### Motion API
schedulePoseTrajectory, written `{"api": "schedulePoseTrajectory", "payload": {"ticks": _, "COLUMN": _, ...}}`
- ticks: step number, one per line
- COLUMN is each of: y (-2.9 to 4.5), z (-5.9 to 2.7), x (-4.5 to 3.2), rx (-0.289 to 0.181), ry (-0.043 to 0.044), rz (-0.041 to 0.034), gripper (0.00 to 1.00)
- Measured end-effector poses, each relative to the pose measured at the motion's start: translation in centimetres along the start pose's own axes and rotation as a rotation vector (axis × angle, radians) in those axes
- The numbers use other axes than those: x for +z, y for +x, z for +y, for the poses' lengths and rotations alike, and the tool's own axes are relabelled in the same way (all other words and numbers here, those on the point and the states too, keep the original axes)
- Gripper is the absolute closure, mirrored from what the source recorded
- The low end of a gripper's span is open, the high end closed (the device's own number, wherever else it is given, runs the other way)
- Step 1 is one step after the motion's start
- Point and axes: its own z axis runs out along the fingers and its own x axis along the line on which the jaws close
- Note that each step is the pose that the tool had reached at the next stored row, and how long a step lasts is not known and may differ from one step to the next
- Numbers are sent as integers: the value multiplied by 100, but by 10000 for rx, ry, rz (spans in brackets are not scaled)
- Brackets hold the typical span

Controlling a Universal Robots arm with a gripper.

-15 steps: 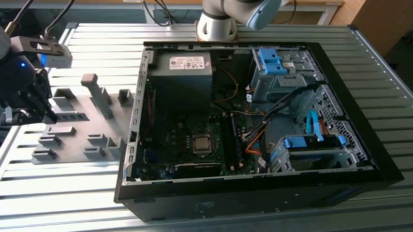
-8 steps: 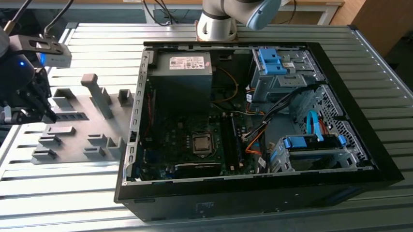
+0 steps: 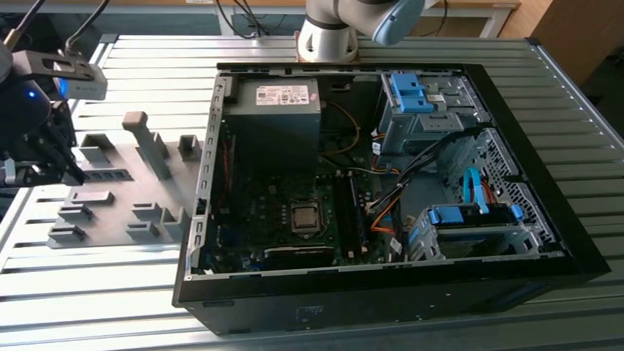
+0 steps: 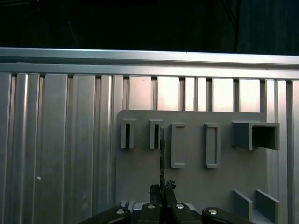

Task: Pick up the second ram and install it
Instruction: 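Pick up the second ram and move it above second insertion slot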

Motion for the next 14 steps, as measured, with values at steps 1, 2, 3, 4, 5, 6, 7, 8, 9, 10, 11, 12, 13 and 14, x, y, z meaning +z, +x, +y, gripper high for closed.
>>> {"api": "schedulePoseTrajectory", "payload": {"ticks": 1, "y": 0, "z": 0, "x": -3, "rx": 0, "ry": 0, "rz": 0, "gripper": 86}}
{"api": "schedulePoseTrajectory", "payload": {"ticks": 2, "y": 0, "z": 0, "x": -7, "rx": 0, "ry": 0, "rz": 0, "gripper": 86}}
{"api": "schedulePoseTrajectory", "payload": {"ticks": 3, "y": 0, "z": 0, "x": -10, "rx": 0, "ry": 0, "rz": 0, "gripper": 86}}
{"api": "schedulePoseTrajectory", "payload": {"ticks": 4, "y": -1, "z": 0, "x": -13, "rx": 0, "ry": 0, "rz": 0, "gripper": 86}}
{"api": "schedulePoseTrajectory", "payload": {"ticks": 5, "y": -1, "z": 1, "x": -16, "rx": 0, "ry": 0, "rz": 0, "gripper": 86}}
{"api": "schedulePoseTrajectory", "payload": {"ticks": 6, "y": -1, "z": 1, "x": -19, "rx": 0, "ry": 0, "rz": 0, "gripper": 86}}
{"api": "schedulePoseTrajectory", "payload": {"ticks": 7, "y": -1, "z": 1, "x": -22, "rx": 0, "ry": 0, "rz": 0, "gripper": 86}}
{"api": "schedulePoseTrajectory", "payload": {"ticks": 8, "y": -1, "z": 1, "x": -25, "rx": 0, "ry": 0, "rz": 0, "gripper": 86}}
{"api": "schedulePoseTrajectory", "payload": {"ticks": 9, "y": -1, "z": 1, "x": -28, "rx": 0, "ry": 0, "rz": 0, "gripper": 86}}
{"api": "schedulePoseTrajectory", "payload": {"ticks": 10, "y": -1, "z": 1, "x": -31, "rx": 1, "ry": 0, "rz": 0, "gripper": 86}}
{"api": "schedulePoseTrajectory", "payload": {"ticks": 11, "y": -1, "z": 1, "x": -33, "rx": 0, "ry": 0, "rz": 0, "gripper": 86}}
{"api": "schedulePoseTrajectory", "payload": {"ticks": 12, "y": -1, "z": 1, "x": -36, "rx": 0, "ry": 0, "rz": 0, "gripper": 86}}
{"api": "schedulePoseTrajectory", "payload": {"ticks": 13, "y": -1, "z": 1, "x": -39, "rx": 0, "ry": 0, "rz": 1, "gripper": 86}}
{"api": "schedulePoseTrajectory", "payload": {"ticks": 14, "y": -2, "z": 1, "x": -42, "rx": 0, "ry": 0, "rz": 0, "gripper": 86}}
